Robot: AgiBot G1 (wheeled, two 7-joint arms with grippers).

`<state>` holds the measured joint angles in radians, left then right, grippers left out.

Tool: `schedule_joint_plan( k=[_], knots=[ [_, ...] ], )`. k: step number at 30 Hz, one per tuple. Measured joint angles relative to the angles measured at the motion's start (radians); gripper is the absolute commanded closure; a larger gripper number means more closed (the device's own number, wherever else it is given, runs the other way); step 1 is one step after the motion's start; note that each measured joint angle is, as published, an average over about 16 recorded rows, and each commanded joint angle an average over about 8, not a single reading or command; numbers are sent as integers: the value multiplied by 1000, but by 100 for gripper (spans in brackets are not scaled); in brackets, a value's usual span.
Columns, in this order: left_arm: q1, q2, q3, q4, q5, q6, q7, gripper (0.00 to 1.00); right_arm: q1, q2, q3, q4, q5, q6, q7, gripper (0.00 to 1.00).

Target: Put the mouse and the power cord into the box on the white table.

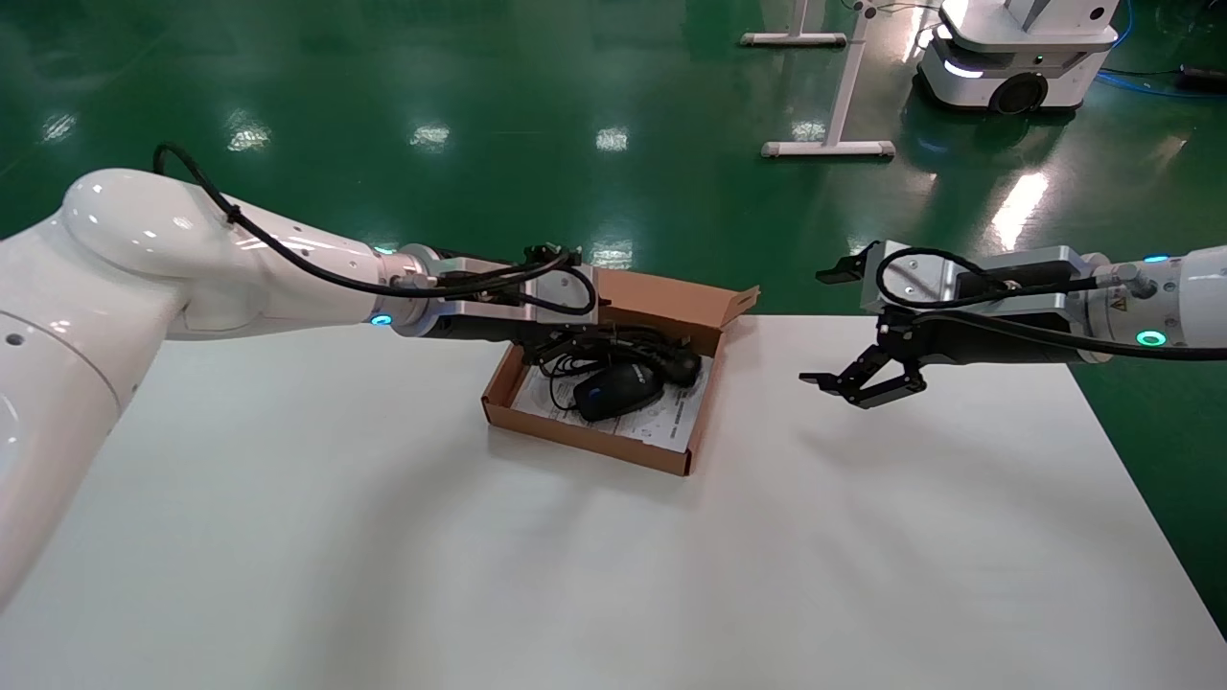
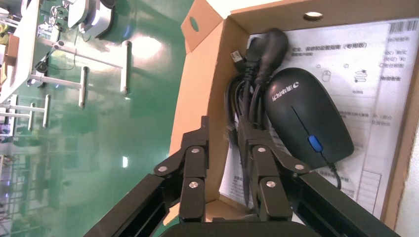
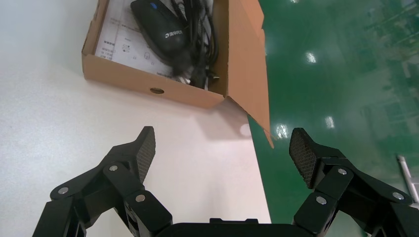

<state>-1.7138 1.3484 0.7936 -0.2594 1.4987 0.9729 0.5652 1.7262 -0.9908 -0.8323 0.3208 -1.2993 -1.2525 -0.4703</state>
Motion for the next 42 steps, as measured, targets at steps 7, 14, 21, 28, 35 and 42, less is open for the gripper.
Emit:
schedule_joint_plan(
  k=[7,14,21,28,35,42],
  knots=[
    [42,-51,-36,-68,-52,36,-51,0,-41,21,34,59,34,-14,40,0],
    [114,-133,-93,-183,-138,94,-135,0,-113,63,95,165,97,-41,113,0],
    [190,-220,-154,-305,-229,156,-224,0,-190,108,160,279,164,-70,191,0],
    [266,-308,-215,-427,-320,218,-314,0,-266,153,225,393,232,-98,268,0],
    [341,-394,-275,-548,-411,280,-402,0,-343,198,290,506,299,-127,346,0],
    [417,-481,-336,-669,-502,341,-491,0,-420,243,355,620,366,-156,423,0]
  ],
)
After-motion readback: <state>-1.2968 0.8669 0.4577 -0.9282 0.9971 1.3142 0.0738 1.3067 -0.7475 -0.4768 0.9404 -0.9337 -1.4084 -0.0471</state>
